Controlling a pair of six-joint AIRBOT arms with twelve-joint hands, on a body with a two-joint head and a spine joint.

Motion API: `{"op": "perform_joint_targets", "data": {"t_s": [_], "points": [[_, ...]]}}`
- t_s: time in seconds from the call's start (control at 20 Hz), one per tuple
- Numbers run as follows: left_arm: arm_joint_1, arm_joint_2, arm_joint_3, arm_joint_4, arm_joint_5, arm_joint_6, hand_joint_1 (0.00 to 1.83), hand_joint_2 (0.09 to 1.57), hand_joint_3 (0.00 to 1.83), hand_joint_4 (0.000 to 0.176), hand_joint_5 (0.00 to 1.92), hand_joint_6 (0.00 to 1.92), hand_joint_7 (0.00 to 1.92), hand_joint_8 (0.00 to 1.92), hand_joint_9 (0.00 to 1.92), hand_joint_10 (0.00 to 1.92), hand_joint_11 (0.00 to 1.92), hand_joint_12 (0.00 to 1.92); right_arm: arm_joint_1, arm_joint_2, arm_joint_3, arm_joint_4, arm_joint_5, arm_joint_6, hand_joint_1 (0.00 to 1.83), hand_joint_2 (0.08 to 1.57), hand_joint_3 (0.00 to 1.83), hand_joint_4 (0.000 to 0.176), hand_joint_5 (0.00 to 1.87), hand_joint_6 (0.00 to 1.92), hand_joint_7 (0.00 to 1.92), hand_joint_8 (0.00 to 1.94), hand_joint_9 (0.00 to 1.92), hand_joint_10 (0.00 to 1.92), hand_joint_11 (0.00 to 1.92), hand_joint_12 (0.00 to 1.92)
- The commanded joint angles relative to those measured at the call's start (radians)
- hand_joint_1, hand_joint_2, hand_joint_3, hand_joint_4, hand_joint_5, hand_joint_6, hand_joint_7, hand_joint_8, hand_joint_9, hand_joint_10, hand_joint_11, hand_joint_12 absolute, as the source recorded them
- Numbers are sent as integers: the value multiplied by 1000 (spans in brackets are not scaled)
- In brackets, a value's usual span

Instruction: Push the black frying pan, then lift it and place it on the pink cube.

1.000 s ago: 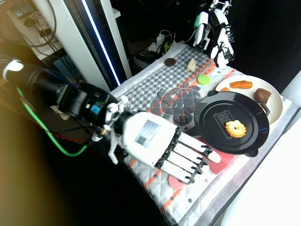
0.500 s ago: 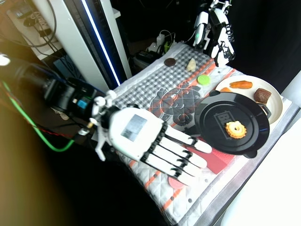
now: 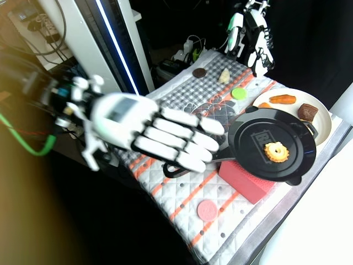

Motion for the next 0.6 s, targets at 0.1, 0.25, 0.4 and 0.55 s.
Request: {"op": "perform_joint_targets", "data": {"t_s": [0.1, 0.25, 0.4, 0.55], "points": [[-1, 27, -10, -6, -172, -4, 543, 1357, 10, 0, 253, 0, 269, 0, 263, 0, 0, 931, -50, 63, -65, -55, 273, 6, 418, 1076, 7, 172, 0, 0, 0, 0, 0, 0, 0, 0], [8, 53, -24, -10, -208, -4, 330, 1358, 1, 0, 48, 0, 53, 0, 57, 0, 0, 613, -135, 118, -103, -65, 409, 76, 482, 1116, 16, 136, 0, 0, 0, 0, 0, 0, 0, 0], [15, 68, -29, -28, -242, -4, 301, 1306, 0, 0, 0, 0, 0, 0, 0, 0, 0, 28, -212, 152, -115, -58, 535, 135, 409, 1088, 0, 126, 0, 0, 0, 0, 0, 0, 0, 0], [16, 77, -28, -38, -279, -18, 326, 1226, 0, 56, 0, 0, 0, 0, 0, 0, 0, 0, -228, 175, -127, -65, 599, 150, 442, 1068, 0, 84, 0, 0, 0, 0, 0, 0, 0, 0]]}}
